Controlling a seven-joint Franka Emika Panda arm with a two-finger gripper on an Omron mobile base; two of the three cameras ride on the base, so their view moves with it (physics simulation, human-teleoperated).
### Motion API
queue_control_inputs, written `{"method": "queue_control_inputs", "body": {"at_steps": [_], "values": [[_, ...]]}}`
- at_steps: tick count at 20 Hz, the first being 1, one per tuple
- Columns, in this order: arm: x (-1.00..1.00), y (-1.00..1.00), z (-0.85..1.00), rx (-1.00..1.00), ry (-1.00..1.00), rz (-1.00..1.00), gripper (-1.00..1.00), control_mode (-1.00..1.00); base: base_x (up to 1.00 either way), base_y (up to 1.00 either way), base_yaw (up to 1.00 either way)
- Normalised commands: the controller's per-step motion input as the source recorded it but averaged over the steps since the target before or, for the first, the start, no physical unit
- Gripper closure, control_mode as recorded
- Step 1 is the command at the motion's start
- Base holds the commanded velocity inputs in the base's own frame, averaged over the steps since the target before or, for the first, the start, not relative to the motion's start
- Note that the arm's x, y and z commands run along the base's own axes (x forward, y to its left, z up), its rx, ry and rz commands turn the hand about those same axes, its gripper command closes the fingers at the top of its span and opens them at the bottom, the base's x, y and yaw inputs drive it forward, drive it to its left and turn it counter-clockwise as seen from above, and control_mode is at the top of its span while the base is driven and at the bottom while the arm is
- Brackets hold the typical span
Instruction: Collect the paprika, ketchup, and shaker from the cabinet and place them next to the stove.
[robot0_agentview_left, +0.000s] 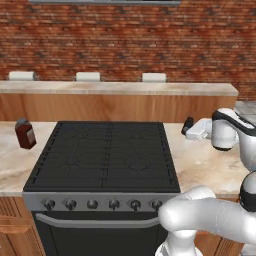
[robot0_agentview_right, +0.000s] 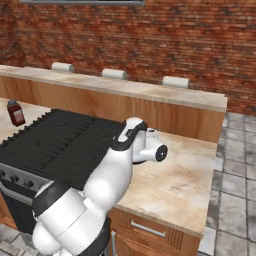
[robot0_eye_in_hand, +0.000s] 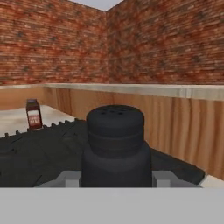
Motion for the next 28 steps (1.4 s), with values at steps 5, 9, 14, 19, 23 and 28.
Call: {"method": "queue_control_inputs", "body": {"at_steps": [5,9,14,19,23,28], "values": [[0.48,0.0,-0.48,-0.01,0.0,0.19,1.0,-1.0,0.0,0.0,0.0],[0.31,0.0,-0.32,0.0,0.0,0.16,1.0,-1.0,0.0,0.0,0.0],[0.2,-0.03,-0.26,-0.01,0.0,0.13,1.0,-1.0,0.0,0.0,0.0],[0.12,-0.12,-0.25,-0.03,0.0,0.09,1.0,-1.0,0.0,0.0,0.0],[0.02,-0.12,-0.22,-0.03,0.0,0.07,1.0,-1.0,0.0,0.0,0.0],[0.0,-0.02,-0.23,-0.06,0.0,0.03,1.0,-1.0,0.0,0.0,0.0]]}}
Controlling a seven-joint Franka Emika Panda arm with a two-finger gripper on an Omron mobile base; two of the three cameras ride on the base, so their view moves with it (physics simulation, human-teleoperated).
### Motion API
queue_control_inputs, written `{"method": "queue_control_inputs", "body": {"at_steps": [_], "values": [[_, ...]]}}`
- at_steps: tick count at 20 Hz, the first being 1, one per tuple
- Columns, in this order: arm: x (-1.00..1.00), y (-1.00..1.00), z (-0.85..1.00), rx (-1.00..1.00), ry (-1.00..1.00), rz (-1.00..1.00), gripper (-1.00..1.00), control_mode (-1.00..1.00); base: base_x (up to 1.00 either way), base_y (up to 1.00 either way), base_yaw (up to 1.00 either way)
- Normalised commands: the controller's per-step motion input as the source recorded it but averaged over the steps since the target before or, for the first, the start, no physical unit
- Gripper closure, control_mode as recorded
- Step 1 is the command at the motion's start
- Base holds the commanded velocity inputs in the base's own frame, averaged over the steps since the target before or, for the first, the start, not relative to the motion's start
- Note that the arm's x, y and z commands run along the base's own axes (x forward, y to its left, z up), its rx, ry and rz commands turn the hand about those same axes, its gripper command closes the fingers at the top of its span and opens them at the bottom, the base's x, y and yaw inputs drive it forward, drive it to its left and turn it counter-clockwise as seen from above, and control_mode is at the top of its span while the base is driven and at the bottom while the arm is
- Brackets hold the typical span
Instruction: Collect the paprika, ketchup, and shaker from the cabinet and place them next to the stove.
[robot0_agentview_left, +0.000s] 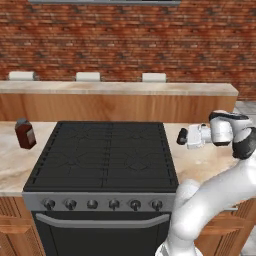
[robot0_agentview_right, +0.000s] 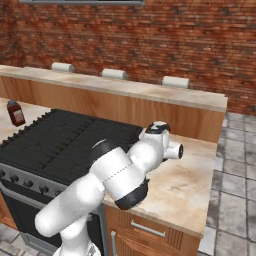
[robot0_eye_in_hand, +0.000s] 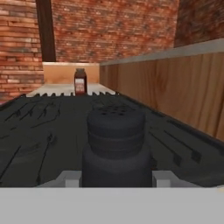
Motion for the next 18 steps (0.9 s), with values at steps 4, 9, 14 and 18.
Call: {"method": "queue_control_inputs", "body": {"at_steps": [4,9,14,18], "values": [[0.0,0.0,-0.28,-0.08,0.0,0.03,1.0,-1.0,0.0,0.0,0.0],[0.0,0.0,-0.31,-0.08,0.0,0.02,1.0,-1.0,0.0,0.0,0.0],[0.01,0.01,-0.39,-0.09,0.01,0.01,1.0,-1.0,0.0,0.0,0.0],[0.05,0.05,-0.36,-0.07,0.01,0.0,1.0,-1.0,0.0,0.0,0.0]]}}
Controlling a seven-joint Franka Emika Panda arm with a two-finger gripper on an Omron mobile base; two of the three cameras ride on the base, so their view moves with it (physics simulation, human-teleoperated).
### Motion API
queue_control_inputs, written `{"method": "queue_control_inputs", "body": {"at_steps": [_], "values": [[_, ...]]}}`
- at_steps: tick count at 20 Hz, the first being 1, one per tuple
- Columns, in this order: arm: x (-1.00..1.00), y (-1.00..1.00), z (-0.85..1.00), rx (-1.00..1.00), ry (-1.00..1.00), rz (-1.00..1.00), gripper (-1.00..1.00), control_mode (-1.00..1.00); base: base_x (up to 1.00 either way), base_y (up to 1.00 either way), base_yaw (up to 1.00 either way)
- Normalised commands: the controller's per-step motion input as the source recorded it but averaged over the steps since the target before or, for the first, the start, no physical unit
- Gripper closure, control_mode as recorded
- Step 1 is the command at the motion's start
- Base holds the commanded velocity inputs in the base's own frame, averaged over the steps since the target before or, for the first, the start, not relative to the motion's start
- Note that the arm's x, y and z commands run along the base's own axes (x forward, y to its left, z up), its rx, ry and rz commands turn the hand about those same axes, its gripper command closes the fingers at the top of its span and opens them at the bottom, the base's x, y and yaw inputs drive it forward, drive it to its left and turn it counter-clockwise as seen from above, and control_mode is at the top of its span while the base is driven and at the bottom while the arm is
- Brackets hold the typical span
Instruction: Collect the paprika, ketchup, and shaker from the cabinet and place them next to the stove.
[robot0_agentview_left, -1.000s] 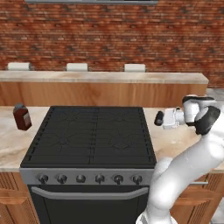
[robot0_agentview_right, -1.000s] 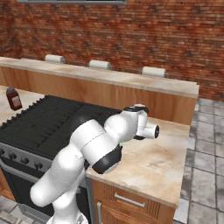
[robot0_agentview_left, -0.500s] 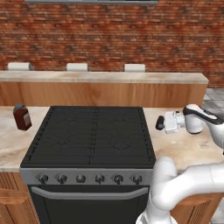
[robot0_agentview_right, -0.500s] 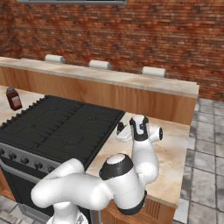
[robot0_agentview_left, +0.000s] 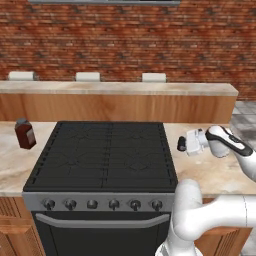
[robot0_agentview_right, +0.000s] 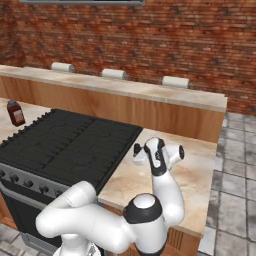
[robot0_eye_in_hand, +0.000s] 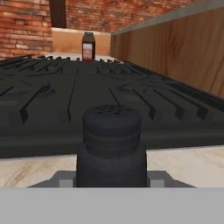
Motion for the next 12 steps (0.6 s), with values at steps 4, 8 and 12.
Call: {"method": "queue_control_inputs", "body": {"at_steps": [4,8,12], "values": [[0.14,0.02,-0.25,-0.03,0.0,0.0,-1.0,-1.0,0.0,0.0,0.0],[0.04,0.0,-0.12,0.0,0.0,0.01,-1.0,-1.0,0.0,0.0,0.0],[0.0,0.0,0.01,0.0,0.0,0.01,-1.0,-1.0,0.0,0.0,0.0]]}}
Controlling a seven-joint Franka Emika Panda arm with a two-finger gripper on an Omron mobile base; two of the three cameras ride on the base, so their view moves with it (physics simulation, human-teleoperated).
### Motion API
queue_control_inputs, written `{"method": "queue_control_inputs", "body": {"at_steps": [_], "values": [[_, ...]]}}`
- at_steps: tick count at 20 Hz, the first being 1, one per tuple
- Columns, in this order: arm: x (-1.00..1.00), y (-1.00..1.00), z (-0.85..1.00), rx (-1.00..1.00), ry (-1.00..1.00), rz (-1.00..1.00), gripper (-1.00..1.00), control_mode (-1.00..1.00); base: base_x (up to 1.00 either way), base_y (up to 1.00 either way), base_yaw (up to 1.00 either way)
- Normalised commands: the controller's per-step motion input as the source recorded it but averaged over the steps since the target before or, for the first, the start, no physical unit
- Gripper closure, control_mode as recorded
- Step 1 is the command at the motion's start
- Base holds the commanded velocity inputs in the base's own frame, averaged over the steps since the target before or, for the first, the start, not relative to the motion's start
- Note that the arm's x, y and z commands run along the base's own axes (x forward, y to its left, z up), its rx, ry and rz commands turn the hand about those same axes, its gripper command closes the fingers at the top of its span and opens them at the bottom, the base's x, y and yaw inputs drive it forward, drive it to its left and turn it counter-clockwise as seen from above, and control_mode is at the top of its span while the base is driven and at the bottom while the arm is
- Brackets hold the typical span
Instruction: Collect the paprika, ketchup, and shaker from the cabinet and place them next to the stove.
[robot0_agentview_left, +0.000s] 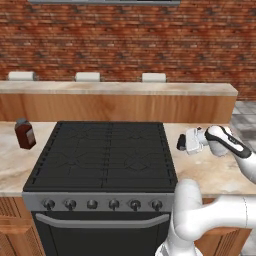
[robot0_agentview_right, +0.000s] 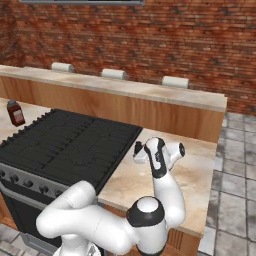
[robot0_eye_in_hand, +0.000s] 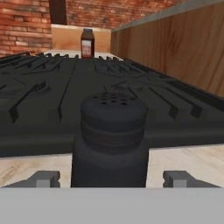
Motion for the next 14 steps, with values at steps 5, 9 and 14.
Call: {"method": "queue_control_inputs", "body": {"at_steps": [5,9,14], "values": [[-0.15,0.0,0.24,0.0,0.0,0.0,-1.0,-1.0,0.0,0.0,0.0],[-0.15,0.01,0.6,0.0,0.0,0.0,-1.0,-1.0,0.0,0.0,0.0],[-0.24,0.01,0.69,0.0,-0.01,0.0,-1.0,-1.0,0.0,0.0,0.0]]}}
